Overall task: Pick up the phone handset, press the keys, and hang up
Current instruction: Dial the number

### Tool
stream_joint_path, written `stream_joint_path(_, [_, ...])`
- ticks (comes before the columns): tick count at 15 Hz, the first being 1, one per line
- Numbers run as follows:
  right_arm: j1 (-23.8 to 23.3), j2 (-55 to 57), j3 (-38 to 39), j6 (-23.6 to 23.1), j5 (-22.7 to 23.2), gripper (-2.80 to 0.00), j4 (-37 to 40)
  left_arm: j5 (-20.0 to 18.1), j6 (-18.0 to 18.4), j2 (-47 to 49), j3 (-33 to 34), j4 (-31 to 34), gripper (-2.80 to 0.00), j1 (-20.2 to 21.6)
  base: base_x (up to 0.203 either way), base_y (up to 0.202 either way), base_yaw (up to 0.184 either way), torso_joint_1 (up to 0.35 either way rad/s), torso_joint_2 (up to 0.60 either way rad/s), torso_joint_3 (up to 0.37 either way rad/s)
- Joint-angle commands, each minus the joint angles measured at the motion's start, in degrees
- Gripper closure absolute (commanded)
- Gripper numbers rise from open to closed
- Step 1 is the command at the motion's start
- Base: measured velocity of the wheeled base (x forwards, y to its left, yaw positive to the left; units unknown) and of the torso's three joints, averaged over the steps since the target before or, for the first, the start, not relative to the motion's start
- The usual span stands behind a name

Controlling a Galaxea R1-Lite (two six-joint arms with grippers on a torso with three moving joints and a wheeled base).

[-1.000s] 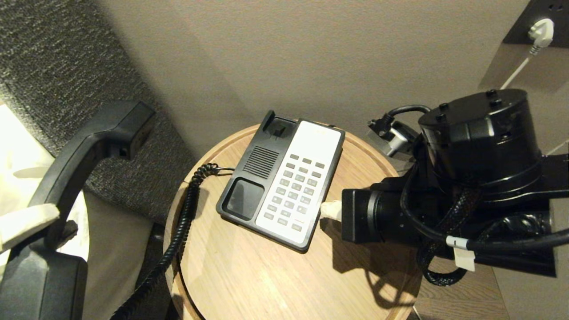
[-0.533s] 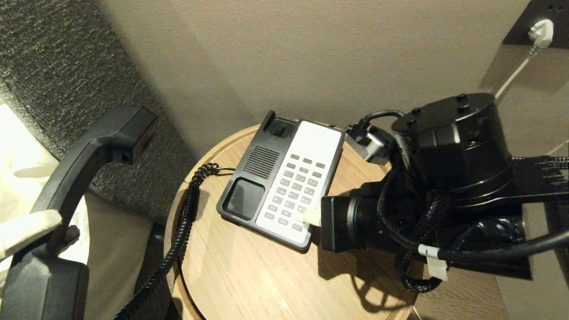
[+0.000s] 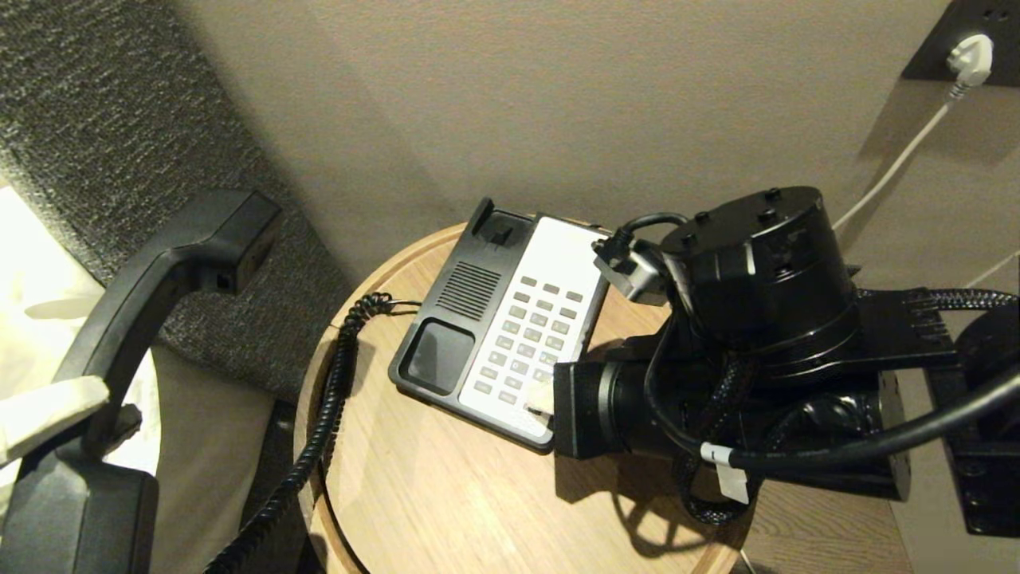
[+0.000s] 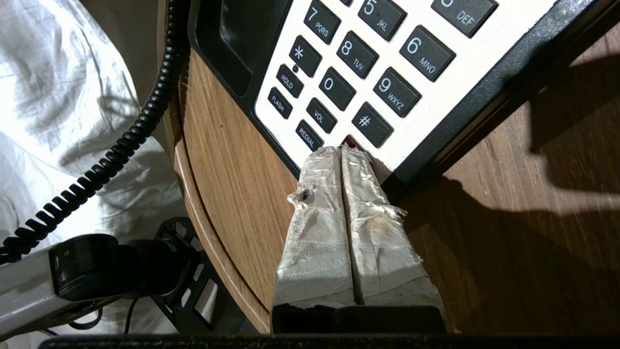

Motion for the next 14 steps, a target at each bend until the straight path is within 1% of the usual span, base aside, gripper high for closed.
stream_joint_path(1, [0.01, 0.05, -0.20, 0.36, 0.20, 0.00, -0.26, -0.11, -0.33, 0.11, 0.05, -0.11, 0.00, -0.03, 0.000, 0.000, 0.000, 0.000, 0.00, 0.000])
stream_joint_path(7, [0.11, -0.74, -0.03, 0.81, 0.74, 0.00, -0.35, -0.11, -0.33, 0.07, 0.09, -0.02, 0.00, 0.01, 0.000, 0.000, 0.000, 0.000, 0.00, 0.000])
stream_joint_path(10, [0.54, -1.03, -0.04, 1.33, 2.60, 0.00, -0.36, -0.11, -0.33, 0.11, 0.13, -0.02, 0.00, -0.03, 0.000, 0.000, 0.000, 0.000, 0.00, 0.000])
stream_joint_path(14, [0.54, -0.65, 0.23, 1.24, 2.50, 0.00, -0.36, -0.11, -0.33, 0.02, 0.05, -0.02, 0.00, -0.03, 0.000, 0.000, 0.000, 0.000, 0.00, 0.000])
